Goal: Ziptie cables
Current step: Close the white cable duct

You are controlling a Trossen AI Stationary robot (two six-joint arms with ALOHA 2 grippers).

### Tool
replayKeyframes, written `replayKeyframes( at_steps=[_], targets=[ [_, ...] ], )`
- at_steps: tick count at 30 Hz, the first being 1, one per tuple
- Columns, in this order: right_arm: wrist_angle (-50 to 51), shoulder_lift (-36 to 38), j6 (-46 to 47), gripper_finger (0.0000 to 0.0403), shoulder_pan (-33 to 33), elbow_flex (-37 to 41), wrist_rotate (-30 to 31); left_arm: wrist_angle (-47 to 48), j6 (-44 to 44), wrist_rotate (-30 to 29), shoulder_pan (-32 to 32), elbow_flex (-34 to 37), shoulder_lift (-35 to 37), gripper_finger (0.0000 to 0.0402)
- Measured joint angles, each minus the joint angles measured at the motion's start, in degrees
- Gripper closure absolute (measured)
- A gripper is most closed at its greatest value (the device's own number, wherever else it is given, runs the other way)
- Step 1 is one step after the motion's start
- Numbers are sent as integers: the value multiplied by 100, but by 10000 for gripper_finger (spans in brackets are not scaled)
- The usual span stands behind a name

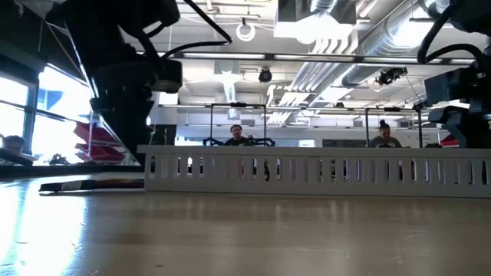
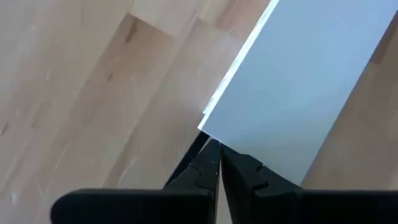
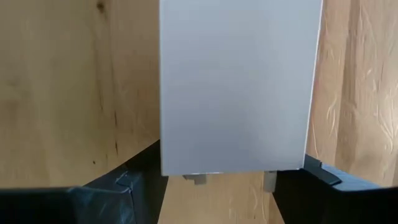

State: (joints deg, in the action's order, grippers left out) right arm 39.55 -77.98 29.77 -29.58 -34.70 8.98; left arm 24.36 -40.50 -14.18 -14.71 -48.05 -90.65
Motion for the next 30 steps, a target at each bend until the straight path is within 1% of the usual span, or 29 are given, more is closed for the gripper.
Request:
replayKeyframes(
  at_steps=[2, 5, 13, 16, 18, 21, 24, 26, 30],
  targets=[
    [29, 2, 36, 173, 45, 1, -53, -1, 23, -30, 87, -2, 2, 401],
    [41, 2, 146, 173, 58, -2, -55, 238, -13, -284, 131, -45, 18, 401],
    [-59, -4, 83, 173, 67, -15, 25, 1294, -469, -248, -32, -88, 166, 401],
    [-58, -4, 79, 173, 65, -15, 21, 1532, -616, -216, -75, -86, 177, 401],
    [-59, -4, 66, 173, 66, -15, 9, 1377, -605, -216, -69, -85, 179, 401],
    [-116, -4, -10, 173, 74, -15, -16, 665, -368, -242, -53, -77, 179, 401],
    [6, -4, 1, 173, 67, -11, -88, 262, -112, -108, -9, -49, 168, 401],
    [41, -2, 26, 173, 67, -9, -115, 232, -86, -152, 14, -49, 168, 401],
    [57, -2, 76, 174, 69, -9, -117, 221, -137, -430, 19, -49, 168, 401]
  ],
)
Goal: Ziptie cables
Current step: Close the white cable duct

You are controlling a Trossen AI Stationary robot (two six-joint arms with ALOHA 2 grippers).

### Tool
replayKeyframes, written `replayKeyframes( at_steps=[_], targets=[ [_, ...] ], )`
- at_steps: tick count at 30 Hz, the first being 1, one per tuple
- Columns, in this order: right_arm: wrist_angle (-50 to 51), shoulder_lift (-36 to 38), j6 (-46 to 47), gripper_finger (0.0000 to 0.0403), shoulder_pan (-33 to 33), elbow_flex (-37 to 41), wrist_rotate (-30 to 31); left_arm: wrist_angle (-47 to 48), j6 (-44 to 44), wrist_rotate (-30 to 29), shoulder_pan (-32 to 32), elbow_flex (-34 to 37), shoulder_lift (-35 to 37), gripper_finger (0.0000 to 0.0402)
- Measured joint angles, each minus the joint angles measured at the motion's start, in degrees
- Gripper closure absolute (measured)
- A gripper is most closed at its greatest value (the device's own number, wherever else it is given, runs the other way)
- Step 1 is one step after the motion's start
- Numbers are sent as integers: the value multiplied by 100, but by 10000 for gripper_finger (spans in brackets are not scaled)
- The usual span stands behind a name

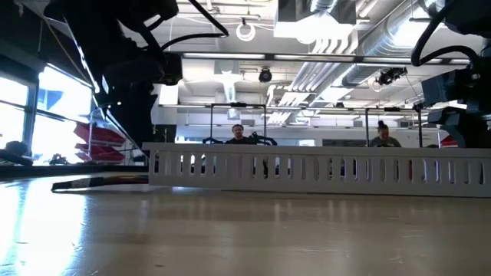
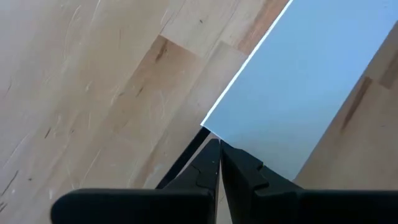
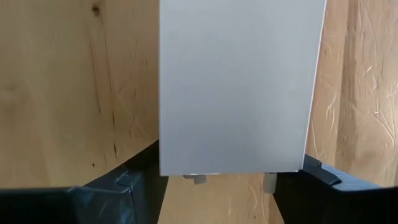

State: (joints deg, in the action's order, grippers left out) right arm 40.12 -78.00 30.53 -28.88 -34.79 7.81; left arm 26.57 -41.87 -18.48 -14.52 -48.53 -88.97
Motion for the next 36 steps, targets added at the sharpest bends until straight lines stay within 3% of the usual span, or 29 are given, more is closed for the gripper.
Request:
replayKeyframes(
  at_steps=[13, 20, 28, 36],
  targets=[
    [-57, -2, -16, 172, 2, -7, 26, 472, -243, -71, -94, -36, 6, 402],
    [160, -2, -40, 167, 2, -3, -114, -417, 156, 257, 109, 26, -133, 401],
    [235, -11, 154, 163, 13, -60, 29, 209, -92, -84, 82, -42, -20, 401],
    [1058, -3, 379, 103, 33, -536, -428, 1267, -548, -195, -144, -48, 27, 401]
  ],
)
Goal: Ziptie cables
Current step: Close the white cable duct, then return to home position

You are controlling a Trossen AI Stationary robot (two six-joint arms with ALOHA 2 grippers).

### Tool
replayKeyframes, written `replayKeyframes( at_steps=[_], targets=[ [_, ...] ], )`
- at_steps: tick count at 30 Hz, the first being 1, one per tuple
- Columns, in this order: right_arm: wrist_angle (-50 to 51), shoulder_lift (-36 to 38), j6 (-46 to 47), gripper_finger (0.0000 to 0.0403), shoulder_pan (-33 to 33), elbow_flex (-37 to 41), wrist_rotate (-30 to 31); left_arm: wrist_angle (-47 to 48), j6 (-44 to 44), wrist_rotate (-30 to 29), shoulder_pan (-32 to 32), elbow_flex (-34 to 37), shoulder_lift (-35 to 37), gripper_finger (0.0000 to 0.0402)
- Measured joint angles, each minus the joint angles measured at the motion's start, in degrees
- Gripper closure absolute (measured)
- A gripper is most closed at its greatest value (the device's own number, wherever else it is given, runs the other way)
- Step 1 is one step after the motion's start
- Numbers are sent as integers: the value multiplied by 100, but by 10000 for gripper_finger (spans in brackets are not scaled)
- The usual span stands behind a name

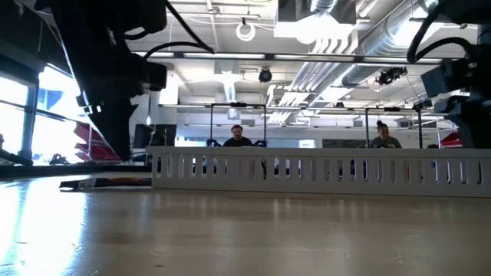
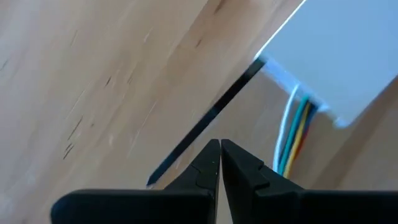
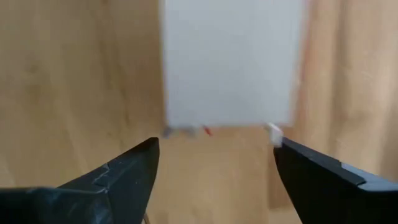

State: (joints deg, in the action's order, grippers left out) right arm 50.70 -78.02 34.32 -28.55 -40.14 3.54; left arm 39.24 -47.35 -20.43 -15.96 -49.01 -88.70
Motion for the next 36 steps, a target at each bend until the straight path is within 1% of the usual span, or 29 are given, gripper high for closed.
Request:
replayKeyframes(
  at_steps=[2, 4, 6, 9, 12, 16, 19, 23, 26, 28, 30, 33, 36],
  targets=[
    [338, 81, 138, 96, -61, -130, 88, 167, -94, -39, -95, 12, 71, 401],
    [404, 253, 257, 95, -257, -179, 387, 154, -166, -159, -233, 19, 286, 401],
    [392, 545, 472, 99, -513, -181, 841, 130, -211, -391, -374, 59, 625, 401],
    [313, 1099, 976, 116, -899, -181, 1389, 101, -346, -845, -569, 238, 1351, 401],
    [-71, 1705, 1352, 143, -1381, -181, 2101, -257, -318, -1191, -718, 638, 2268, 401],
    [-936, 2469, 1233, 190, -2027, 26, 3378, -1240, 101, -1622, -828, 1433, 3567, 401],
    [-1376, 2973, 1191, 231, -2360, 367, 3906, -1707, 377, -1908, -828, 2088, 4519, 401],
    [-2110, 3672, 1124, 287, -2522, 986, 4526, -1797, 566, -1949, -631, 2672, 5845, 401],
    [-3103, 4219, 583, 318, -2400, 1595, 4595, -1806, 805, -1915, -414, 2974, 6813, 401],
    [-3781, 4593, 83, 337, -2221, 2016, 4434, -1809, 1009, -1852, -219, 3117, 7407, 401],
    [-4435, 5004, -424, 357, -1975, 2430, 4236, -1839, 1211, -1600, 19, 3234, 7913, 401],
    [-5170, 5703, -1259, 386, -1505, 2867, 3668, -1849, 1440, -1277, 413, 3344, 8509, 401],
    [-5462, 6434, -1843, 400, -1076, 3101, 2976, -1874, 1695, -908, 814, 3447, 8862, 401]
  ],
)
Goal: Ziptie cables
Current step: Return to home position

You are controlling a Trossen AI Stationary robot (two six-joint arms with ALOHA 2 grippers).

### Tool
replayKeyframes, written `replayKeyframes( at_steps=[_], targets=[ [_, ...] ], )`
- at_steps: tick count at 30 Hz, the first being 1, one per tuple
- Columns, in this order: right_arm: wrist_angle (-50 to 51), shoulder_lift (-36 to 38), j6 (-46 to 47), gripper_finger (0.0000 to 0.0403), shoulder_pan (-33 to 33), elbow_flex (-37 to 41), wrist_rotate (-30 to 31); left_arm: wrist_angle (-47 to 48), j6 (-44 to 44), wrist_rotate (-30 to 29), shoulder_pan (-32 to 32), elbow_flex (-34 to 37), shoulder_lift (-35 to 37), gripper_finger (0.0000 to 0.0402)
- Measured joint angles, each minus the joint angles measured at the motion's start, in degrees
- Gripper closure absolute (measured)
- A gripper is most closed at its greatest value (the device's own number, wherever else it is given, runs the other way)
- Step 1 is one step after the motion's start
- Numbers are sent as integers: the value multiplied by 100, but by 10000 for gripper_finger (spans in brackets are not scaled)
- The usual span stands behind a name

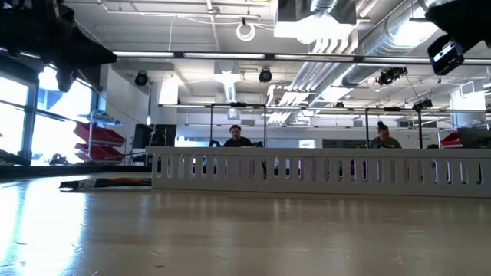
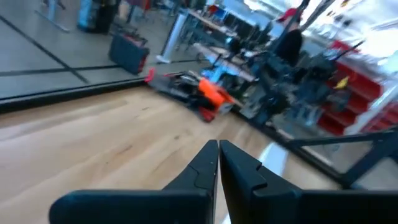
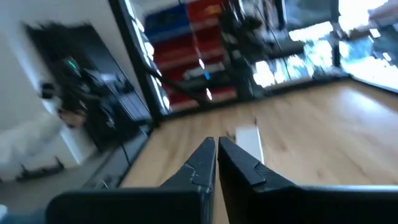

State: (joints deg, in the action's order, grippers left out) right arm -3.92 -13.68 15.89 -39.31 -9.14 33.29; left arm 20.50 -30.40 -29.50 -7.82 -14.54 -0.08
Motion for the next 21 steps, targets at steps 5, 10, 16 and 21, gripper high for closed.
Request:
replayKeyframes(
  at_steps=[5, 10, 16, 21],
  targets=[
    [268, 1075, -425, 399, 463, 67, -674, -55, 174, 592, 714, 299, -144, 401],
    [551, 1349, -797, 399, 665, 56, -924, -276, 395, 1330, 1425, 847, -111, 402],
    [380, 1358, -1366, 399, 1243, 36, -1159, -801, 862, 2335, 2282, 843, -178, 402],
    [396, 1346, -1152, 399, 2017, 107, -1666, -769, 1206, 3089, 2944, 844, -205, 402]
  ],
)
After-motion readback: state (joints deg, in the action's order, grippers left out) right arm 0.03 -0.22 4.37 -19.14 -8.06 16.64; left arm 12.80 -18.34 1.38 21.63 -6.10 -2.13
